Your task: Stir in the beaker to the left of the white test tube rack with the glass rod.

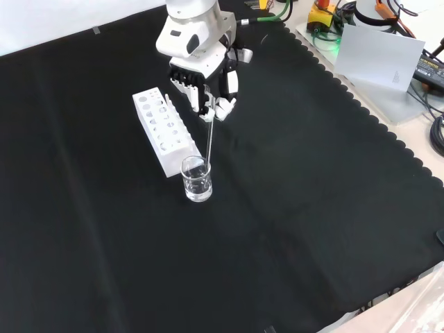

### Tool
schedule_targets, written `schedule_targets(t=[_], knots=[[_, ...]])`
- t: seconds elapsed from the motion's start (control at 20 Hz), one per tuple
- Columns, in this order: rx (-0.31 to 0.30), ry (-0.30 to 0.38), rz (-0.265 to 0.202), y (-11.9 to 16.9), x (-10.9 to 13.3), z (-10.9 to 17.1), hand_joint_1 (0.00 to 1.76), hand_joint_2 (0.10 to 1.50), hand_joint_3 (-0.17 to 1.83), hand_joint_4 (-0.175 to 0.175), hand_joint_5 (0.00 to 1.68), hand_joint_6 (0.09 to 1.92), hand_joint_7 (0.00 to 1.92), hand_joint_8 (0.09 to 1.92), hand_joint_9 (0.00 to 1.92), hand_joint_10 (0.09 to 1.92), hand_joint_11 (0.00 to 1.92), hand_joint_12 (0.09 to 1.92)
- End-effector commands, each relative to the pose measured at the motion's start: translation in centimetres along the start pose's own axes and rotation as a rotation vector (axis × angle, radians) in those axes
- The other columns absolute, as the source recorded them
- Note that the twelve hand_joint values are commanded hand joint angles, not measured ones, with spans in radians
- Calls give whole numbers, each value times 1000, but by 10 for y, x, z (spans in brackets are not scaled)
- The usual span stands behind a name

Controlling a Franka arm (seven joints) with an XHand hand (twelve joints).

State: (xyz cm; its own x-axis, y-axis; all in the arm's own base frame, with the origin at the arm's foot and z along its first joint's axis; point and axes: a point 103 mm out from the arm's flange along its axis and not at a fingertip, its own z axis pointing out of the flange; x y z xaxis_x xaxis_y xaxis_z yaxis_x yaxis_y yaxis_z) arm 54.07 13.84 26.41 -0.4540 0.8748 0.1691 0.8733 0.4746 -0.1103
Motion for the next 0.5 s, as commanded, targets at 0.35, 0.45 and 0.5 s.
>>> schedule_targets(t=[0.35, 0.45, 0.5], knots=[[7, -8, -11, 34, -26, -12, 1224, 538, 865, -175, 1304, 711, 1629, 886, 1920, 549, 1885, 516], [11, -17, 3, 30, -34, -16, 1224, 538, 865, -175, 1304, 711, 1629, 886, 1920, 550, 1886, 517], [12, -25, 8, 28, -38, -18, 1224, 538, 865, -175, 1303, 711, 1630, 886, 1920, 550, 1886, 518]])
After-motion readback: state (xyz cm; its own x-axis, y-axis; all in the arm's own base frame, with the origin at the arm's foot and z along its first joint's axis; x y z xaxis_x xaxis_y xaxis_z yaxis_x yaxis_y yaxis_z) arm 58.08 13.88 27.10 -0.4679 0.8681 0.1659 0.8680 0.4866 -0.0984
